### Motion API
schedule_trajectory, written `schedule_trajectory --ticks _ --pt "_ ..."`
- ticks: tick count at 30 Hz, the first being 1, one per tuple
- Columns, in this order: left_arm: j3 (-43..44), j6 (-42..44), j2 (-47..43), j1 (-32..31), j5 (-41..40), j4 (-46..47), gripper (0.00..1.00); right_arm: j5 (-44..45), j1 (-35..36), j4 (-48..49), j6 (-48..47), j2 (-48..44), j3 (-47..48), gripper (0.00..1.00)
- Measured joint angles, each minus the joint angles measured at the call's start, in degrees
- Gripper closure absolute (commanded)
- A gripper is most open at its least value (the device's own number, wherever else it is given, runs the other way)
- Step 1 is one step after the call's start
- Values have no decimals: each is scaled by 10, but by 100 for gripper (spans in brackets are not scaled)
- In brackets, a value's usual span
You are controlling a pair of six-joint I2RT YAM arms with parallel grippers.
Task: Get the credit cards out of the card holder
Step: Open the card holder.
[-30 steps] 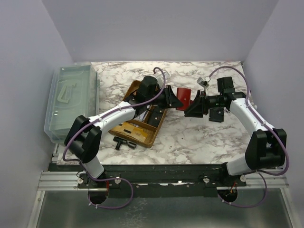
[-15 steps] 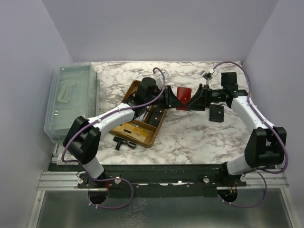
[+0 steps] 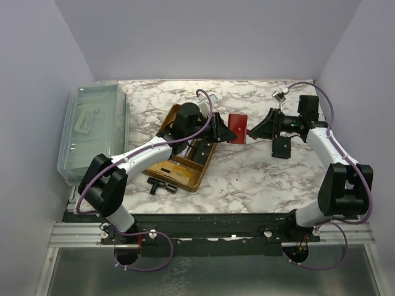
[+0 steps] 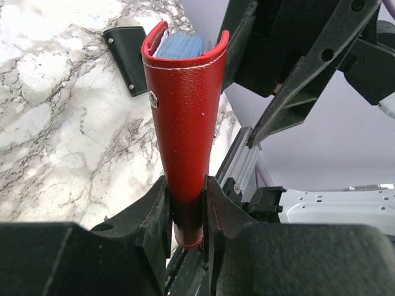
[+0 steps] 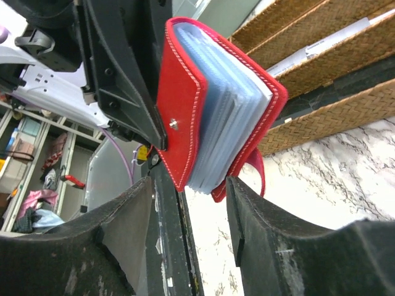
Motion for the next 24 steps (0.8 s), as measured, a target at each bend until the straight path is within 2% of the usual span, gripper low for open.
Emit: schedule_trajectory --ticks 16,24 --pt "-12 -11 0 0 27 76 100 30 0 36 51 0 -6 34" --pt "-14 -22 0 0 52 113 100 -19 -3 101 105 1 -24 34"
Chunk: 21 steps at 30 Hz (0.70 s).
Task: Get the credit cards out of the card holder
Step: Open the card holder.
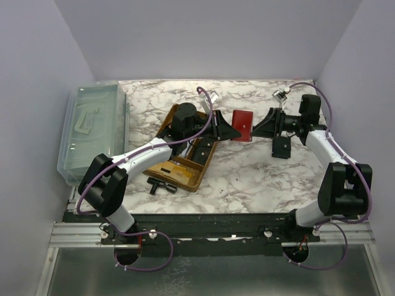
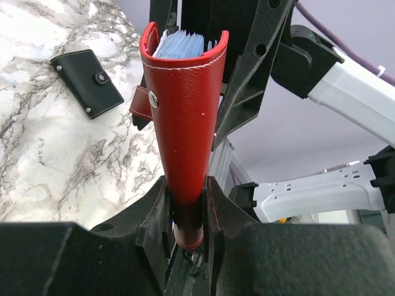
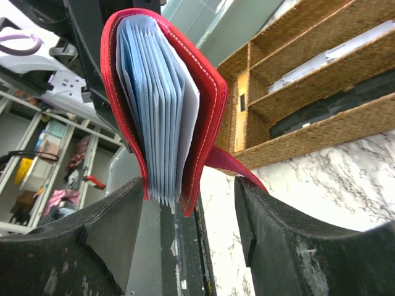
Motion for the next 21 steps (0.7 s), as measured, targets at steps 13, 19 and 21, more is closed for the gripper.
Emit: schedule_trajectory --ticks 13,19,21 --pt "-11 -19 -1 0 6 57 100 -45 -1 348 303 -3 -95 40" --pt "-12 -31 -1 0 12 101 100 -49 -1 631 536 12 -113 45" --pt "-12 -31 -1 0 16 112 100 -51 -1 709 600 22 -113 49"
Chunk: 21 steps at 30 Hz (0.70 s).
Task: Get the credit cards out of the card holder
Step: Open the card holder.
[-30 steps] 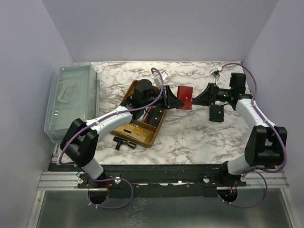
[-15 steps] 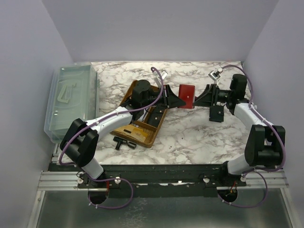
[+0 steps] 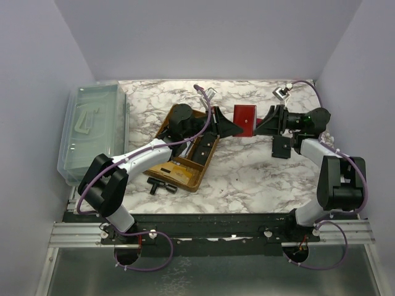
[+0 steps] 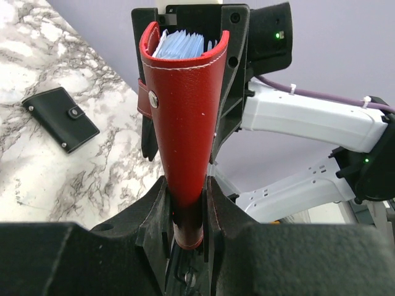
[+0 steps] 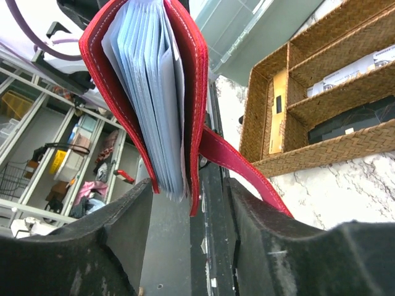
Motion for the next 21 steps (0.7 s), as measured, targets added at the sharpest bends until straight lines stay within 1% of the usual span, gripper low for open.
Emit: schedule_trajectory --ticks 3,4,9,12,14,16,17,21 --pt "-2 -1 0 0 1 14 100 -2 0 98 88 17 5 56" --pt "-4 -2 0 0 1 17 100 -3 0 122 110 21 7 57" --pt "-6 -8 0 0 7 30 100 -3 2 186 179 25 15 62" --pt "-6 -11 0 0 11 35 100 -4 5 195 198 25 16 72" --pt "-6 -12 1 1 13 37 99 -4 5 197 209 25 16 81" --pt "-6 -16 3 3 15 40 93 -6 6 198 214 25 19 93" --pt "-6 -17 4 3 16 43 89 -6 6 198 215 25 20 99" --pt "-6 -27 5 4 17 49 62 -8 6 199 218 25 25 100"
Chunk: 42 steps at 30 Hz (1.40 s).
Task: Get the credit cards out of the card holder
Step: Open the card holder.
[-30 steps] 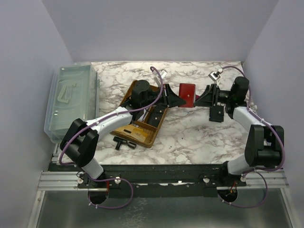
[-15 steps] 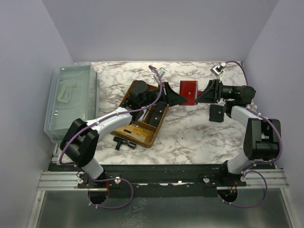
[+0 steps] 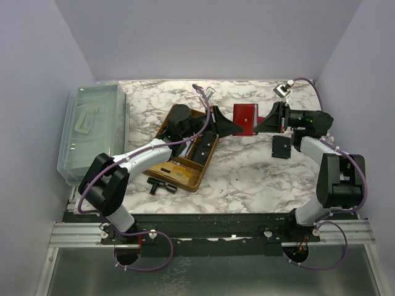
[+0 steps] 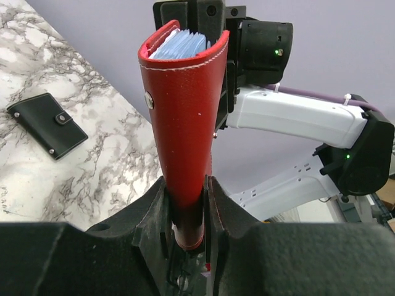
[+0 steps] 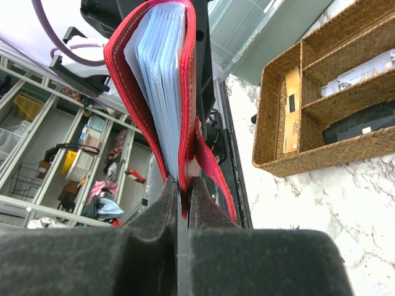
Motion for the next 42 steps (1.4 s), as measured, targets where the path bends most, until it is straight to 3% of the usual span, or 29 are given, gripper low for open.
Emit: schedule_trajectory --ticks 6,10,15,18,23,26,33,42 --pt "-13 2 -2 -1 -28 -2 24 0 1 -14 -47 -3 1 100" --pt "-26 25 -24 -1 -71 -45 13 0 2 -62 -106 -7 1 100" --pt "-35 52 -67 5 -110 -89 12 0 2 -165 -197 -16 1 100" --pt "-35 56 -76 8 -118 -92 12 -2 2 -293 -294 -25 10 100" --pt "-35 55 -76 10 -122 -102 11 33 2 -788 -680 -21 190 100" --pt "-35 55 -76 10 -133 -109 11 61 2 -969 -843 -25 261 100" --pt "-35 60 -76 10 -174 -132 11 173 5 -1157 -995 -36 269 100" --pt "-4 82 -60 11 -191 -145 11 266 9 -1232 -1065 -60 269 100"
